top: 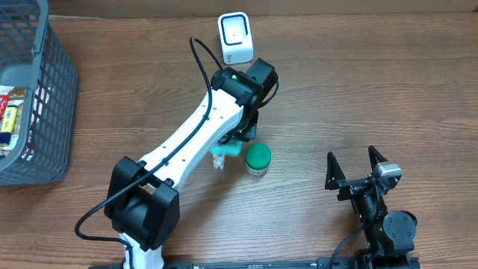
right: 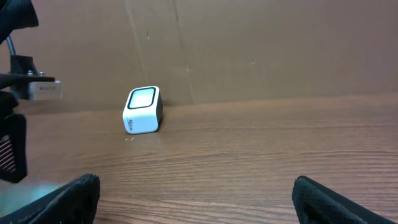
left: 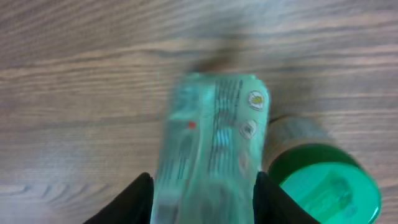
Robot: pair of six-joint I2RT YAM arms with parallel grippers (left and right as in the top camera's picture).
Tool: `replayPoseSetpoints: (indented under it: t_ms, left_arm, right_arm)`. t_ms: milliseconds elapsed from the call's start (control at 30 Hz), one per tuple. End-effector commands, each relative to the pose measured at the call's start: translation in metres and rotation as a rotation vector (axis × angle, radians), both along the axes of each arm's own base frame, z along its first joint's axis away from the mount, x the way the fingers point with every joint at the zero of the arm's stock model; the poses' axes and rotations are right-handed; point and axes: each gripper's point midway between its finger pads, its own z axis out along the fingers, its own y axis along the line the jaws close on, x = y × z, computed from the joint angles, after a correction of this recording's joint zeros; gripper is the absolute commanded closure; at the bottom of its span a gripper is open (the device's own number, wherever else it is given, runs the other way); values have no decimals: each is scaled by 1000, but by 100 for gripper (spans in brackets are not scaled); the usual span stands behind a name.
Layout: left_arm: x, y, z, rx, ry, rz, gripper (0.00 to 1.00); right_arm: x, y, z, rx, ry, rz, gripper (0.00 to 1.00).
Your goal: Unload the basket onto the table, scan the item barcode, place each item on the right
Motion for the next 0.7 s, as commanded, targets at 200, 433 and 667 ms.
replayPoseSetpoints:
  t_ms: [200, 433, 667]
  left_arm:
    - [-6, -5, -14, -8, -5, 4, 60]
    - [-11, -8, -15, -27, 17, 3, 59]
    - [-24, -2, -22, 15, 80, 3, 61]
  right_arm:
    - [0, -1, -2, 4, -3, -2, 0]
    - [0, -1, -2, 4, -3, -2, 0]
    - [0, -1, -2, 4, -3, -2, 0]
